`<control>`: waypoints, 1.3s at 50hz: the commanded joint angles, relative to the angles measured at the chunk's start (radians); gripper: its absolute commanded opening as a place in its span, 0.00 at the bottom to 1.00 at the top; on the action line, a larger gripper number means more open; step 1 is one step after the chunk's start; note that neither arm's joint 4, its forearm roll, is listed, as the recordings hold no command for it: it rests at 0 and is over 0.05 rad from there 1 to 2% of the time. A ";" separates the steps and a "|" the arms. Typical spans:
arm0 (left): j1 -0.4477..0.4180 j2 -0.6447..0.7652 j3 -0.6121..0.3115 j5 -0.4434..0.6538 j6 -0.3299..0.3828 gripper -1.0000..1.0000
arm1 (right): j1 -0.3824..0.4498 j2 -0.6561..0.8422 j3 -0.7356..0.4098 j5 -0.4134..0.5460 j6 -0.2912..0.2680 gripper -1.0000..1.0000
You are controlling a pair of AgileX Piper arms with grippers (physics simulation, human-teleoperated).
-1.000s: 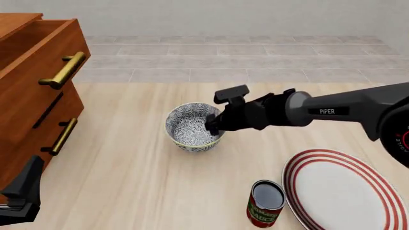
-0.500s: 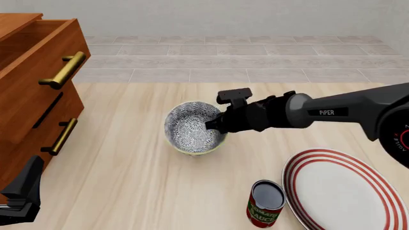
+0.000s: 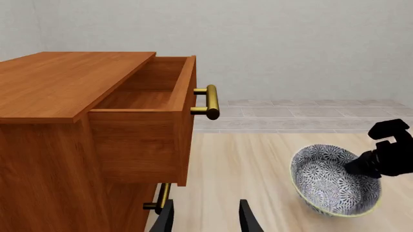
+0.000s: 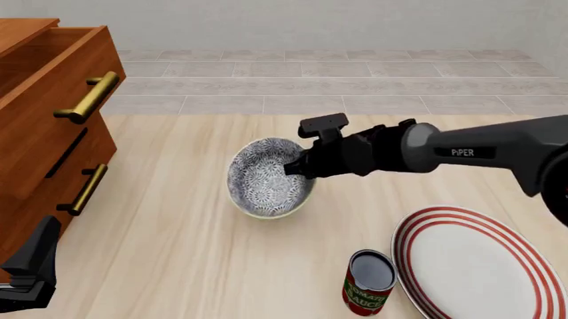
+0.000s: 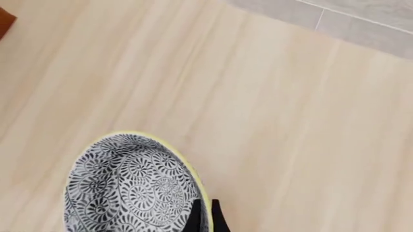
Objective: Put the bowl on the plate.
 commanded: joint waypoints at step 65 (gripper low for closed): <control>0.000 0.000 0.000 0.000 0.000 1.00 | -0.256 -0.515 0.329 0.000 0.011 0.00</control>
